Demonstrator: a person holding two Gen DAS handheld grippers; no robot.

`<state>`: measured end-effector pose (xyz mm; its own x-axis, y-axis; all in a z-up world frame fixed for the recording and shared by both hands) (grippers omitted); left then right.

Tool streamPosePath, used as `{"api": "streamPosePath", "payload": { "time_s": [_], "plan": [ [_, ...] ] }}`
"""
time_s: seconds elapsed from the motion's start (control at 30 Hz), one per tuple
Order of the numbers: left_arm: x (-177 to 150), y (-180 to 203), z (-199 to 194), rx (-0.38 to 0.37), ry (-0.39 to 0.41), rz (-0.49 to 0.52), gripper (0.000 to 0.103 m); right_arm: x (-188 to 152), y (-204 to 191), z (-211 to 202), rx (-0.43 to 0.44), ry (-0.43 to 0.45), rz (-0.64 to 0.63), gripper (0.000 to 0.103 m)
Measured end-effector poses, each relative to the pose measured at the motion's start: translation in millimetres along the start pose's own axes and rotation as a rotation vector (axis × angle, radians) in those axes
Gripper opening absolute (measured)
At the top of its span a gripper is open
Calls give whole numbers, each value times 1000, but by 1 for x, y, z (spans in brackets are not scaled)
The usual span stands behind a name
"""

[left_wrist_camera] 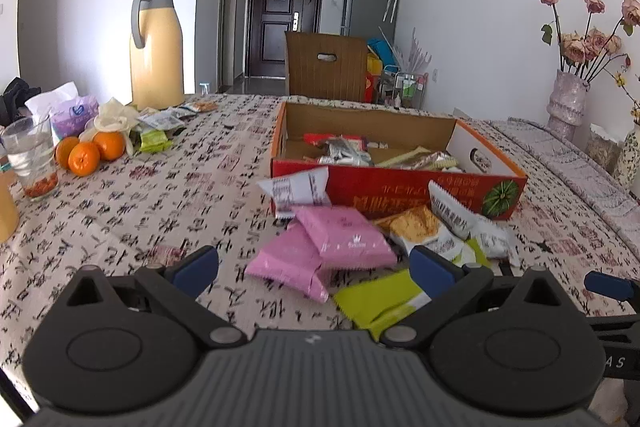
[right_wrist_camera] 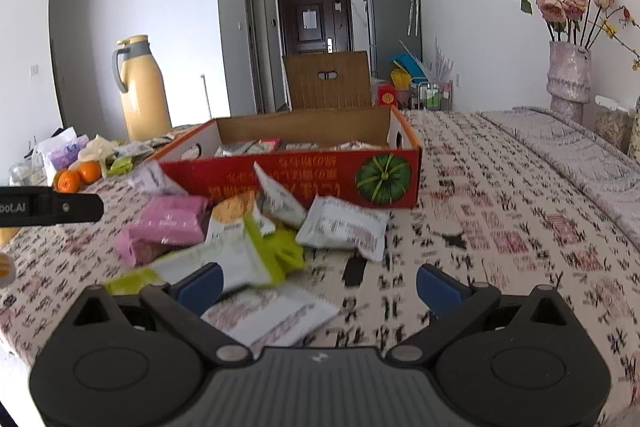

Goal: Organize snacks
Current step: 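Move both open tools back over the remaining snack pile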

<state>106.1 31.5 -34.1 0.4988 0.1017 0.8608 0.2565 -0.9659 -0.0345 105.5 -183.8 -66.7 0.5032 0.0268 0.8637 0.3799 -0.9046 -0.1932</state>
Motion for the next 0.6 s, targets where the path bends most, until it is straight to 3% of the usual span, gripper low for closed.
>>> {"api": "streamPosePath", "payload": {
  "time_s": [0.6],
  "plan": [
    [-20, -1, 0, -52, -67, 7, 103, -26, -30, -12, 6, -90, -16, 102]
  ]
}}
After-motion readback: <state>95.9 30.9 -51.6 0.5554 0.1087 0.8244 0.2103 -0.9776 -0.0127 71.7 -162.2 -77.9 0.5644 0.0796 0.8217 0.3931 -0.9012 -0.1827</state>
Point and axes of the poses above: each gripper's, at about its wrist camera, not at the fingertips, and z roughly the way its jaws point, y to its right, x to its top, the point moved 8 cm from there along z, roughly the way its jaws point, and after that the axes turned 12 degrees about x, right-handed, at the moved point
